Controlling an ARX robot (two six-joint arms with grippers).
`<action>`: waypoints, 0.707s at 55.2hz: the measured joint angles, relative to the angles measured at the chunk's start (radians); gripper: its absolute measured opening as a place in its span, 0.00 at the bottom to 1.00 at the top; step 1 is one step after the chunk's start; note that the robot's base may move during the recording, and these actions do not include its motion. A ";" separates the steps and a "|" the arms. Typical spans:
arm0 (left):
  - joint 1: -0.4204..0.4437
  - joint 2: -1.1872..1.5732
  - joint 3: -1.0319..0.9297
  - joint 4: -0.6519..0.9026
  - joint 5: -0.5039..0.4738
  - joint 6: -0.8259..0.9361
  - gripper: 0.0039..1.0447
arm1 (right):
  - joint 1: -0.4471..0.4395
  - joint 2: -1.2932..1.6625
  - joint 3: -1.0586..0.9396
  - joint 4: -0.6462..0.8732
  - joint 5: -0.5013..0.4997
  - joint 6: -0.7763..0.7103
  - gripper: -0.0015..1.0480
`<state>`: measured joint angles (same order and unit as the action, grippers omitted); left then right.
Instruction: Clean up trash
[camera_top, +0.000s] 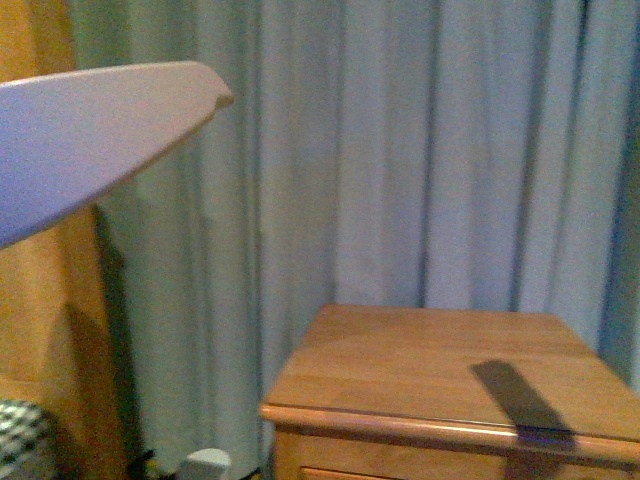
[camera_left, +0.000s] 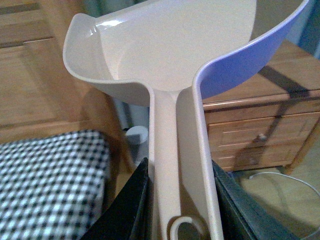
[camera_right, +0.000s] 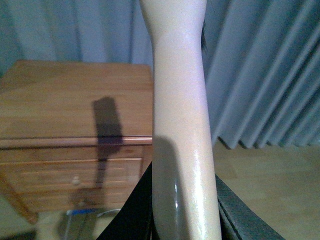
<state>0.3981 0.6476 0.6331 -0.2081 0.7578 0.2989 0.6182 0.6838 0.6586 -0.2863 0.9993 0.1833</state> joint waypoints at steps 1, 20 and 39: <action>0.000 -0.002 0.000 0.000 0.003 0.000 0.28 | 0.000 0.004 0.000 0.000 -0.002 0.000 0.19; -0.001 -0.003 -0.001 0.000 0.006 0.000 0.28 | 0.000 0.008 -0.002 0.000 0.003 0.000 0.19; -0.001 -0.002 -0.002 0.000 0.005 0.000 0.28 | 0.000 0.008 -0.003 0.000 0.000 0.000 0.19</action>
<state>0.3973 0.6453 0.6312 -0.2077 0.7624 0.2993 0.6182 0.6918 0.6559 -0.2863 0.9989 0.1833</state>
